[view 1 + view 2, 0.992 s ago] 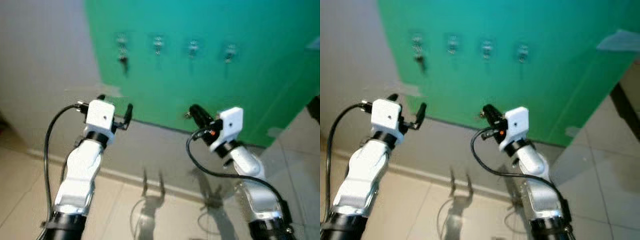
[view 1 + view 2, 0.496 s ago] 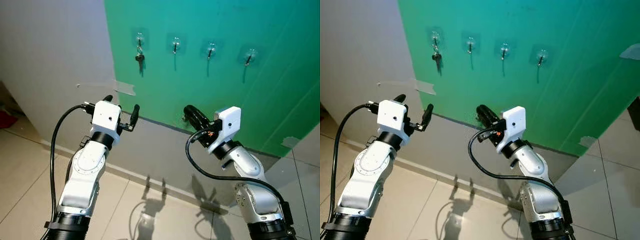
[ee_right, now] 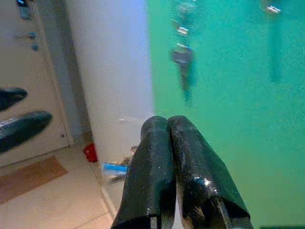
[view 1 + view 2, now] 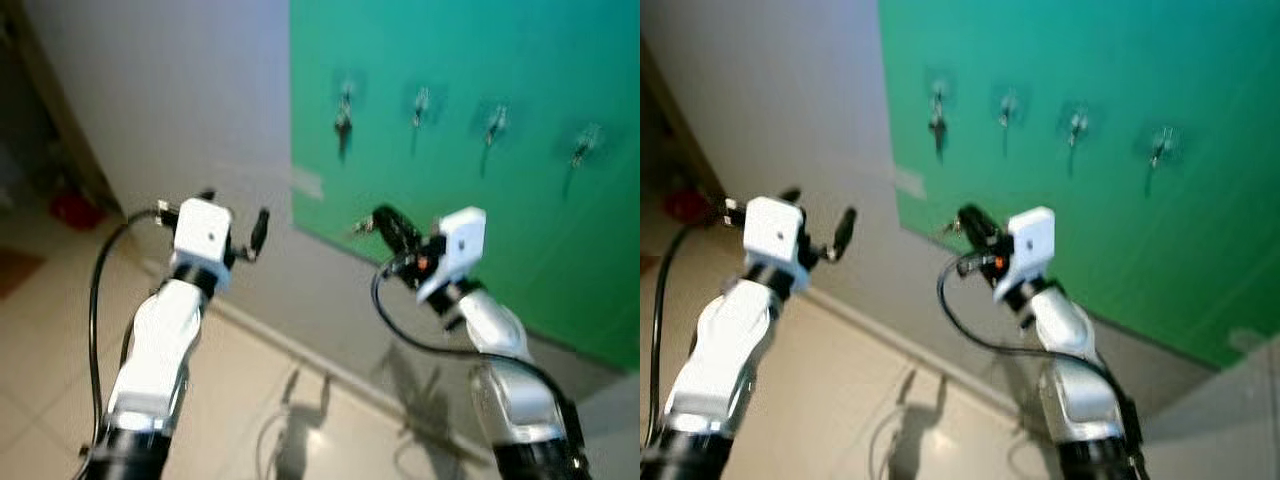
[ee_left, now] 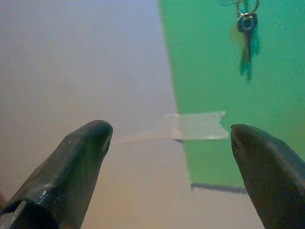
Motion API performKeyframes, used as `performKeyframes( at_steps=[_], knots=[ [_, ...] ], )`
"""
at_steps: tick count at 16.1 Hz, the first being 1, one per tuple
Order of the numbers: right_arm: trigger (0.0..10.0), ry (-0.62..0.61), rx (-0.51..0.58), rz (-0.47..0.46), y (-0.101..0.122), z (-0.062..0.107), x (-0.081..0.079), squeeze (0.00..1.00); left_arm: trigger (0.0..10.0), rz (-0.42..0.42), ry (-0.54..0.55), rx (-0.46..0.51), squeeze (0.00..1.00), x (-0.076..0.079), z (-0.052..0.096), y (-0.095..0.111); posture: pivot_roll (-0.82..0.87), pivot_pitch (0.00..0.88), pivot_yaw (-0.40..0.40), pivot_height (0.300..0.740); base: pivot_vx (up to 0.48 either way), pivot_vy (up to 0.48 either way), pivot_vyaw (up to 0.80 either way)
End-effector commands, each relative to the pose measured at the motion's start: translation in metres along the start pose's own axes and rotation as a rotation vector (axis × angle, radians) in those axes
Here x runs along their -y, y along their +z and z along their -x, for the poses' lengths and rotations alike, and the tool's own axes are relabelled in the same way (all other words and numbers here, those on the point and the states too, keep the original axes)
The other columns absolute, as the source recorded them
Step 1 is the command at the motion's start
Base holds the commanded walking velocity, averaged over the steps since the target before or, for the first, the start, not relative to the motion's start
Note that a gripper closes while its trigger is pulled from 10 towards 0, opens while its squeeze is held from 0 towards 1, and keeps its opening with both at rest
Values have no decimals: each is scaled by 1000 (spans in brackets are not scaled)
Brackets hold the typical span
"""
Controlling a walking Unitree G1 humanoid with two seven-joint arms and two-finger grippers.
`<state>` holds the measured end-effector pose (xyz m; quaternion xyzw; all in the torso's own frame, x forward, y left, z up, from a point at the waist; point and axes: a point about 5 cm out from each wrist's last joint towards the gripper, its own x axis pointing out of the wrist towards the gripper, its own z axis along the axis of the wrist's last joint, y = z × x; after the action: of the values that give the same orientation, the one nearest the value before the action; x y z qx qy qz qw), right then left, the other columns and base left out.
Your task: Hang keys on a hook
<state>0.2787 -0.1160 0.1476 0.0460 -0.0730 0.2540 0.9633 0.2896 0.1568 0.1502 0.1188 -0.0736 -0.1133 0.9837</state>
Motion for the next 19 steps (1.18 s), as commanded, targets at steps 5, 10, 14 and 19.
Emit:
performKeyframes(
  at_steps=[5,10,14,19],
  knots=[
    [10000,12,39,-3,10,4,4,0,10000,19,-44,10,0,9,-1,4,-8,0,-4,740,222,0,0],
    [10000,27,54,-13,15,7,7,0,10000,15,-123,16,0,17,2,4,-10,0,-5,740,0,0,0],
    [10000,53,79,-20,22,5,5,0,10000,17,-156,30,0,20,2,6,-13,0,-6,740,0,0,0],
    [10000,153,124,-90,35,1,-4,0,10000,26,-209,52,0,25,4,9,-10,0,-10,740,0,0,0]
  ],
)
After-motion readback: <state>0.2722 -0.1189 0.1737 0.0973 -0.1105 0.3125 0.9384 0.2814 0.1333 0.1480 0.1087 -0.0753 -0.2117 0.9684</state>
